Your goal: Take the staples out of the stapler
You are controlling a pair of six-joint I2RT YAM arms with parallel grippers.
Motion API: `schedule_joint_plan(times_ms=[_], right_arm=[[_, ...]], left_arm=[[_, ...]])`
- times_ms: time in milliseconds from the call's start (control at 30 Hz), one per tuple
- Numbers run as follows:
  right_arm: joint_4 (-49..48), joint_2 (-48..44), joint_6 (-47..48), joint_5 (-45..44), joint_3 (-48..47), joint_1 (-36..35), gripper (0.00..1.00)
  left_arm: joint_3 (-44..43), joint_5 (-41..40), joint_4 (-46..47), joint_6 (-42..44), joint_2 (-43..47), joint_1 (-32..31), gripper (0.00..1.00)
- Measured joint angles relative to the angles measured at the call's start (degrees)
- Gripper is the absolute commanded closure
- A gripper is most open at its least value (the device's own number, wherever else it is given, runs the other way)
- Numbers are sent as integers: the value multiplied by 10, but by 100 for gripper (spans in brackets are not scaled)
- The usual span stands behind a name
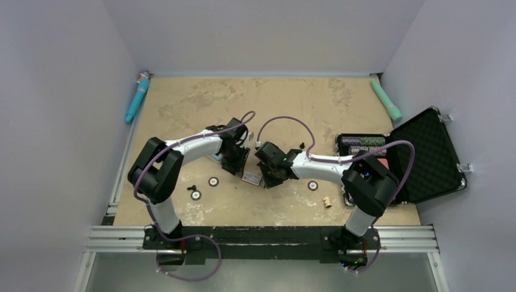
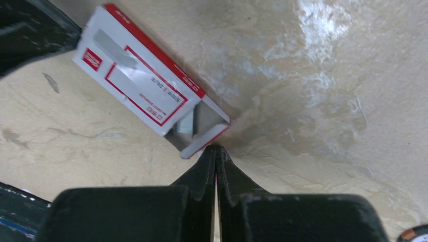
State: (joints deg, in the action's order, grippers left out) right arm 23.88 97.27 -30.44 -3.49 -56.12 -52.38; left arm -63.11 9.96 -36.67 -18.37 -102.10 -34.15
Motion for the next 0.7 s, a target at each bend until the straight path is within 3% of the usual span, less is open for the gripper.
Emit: schedule_joint_plan(times_ms=[700], right_arm=[[-192,-24,-17,19,83,0,100]], left_arm=[[-38,2,-40,21,-30,-7,62]])
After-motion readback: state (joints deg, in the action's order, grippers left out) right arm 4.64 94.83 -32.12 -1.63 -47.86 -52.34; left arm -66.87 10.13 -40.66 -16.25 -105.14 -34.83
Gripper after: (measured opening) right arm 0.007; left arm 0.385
